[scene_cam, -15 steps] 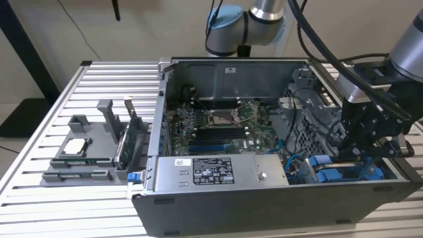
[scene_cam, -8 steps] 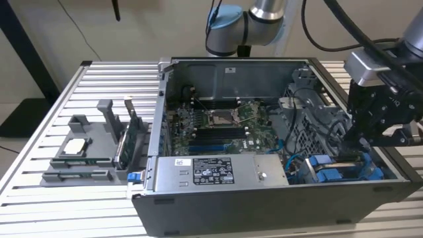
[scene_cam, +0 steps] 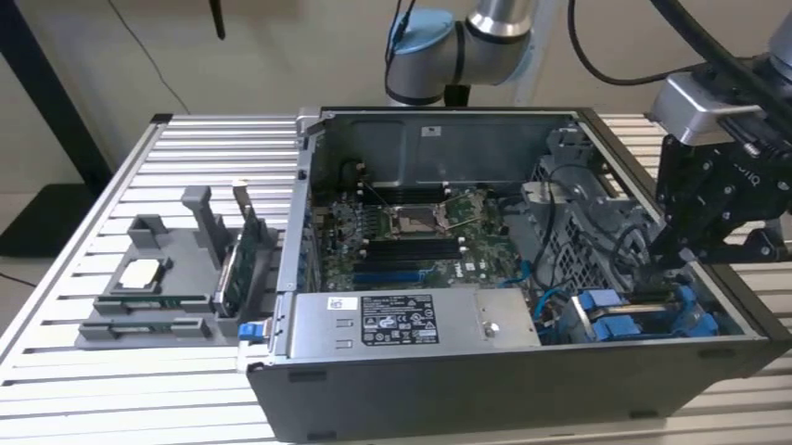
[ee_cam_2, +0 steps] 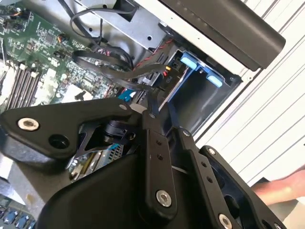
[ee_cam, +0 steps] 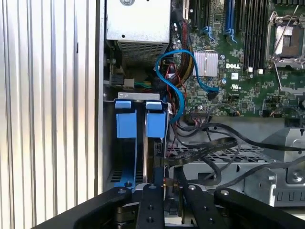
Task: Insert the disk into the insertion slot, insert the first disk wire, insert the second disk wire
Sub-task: 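Insert the second disk wire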
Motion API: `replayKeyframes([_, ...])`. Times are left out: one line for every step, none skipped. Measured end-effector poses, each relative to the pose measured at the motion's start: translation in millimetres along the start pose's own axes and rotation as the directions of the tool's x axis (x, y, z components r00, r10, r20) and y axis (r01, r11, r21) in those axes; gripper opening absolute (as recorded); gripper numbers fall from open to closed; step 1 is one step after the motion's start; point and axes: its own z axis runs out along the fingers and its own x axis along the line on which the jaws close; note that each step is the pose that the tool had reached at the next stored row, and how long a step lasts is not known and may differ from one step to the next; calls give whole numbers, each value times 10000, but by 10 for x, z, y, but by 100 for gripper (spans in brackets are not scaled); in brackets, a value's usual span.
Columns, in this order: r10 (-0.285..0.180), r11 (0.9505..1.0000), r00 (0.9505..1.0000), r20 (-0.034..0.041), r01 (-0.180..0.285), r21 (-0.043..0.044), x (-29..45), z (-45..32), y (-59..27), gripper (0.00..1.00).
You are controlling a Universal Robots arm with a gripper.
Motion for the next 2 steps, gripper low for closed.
replayKeyframes([0,10000,10000,-1,0,0,0,0,0,24])
replayKeyframes([0,10000,10000,0,0,0,0,0,0,24])
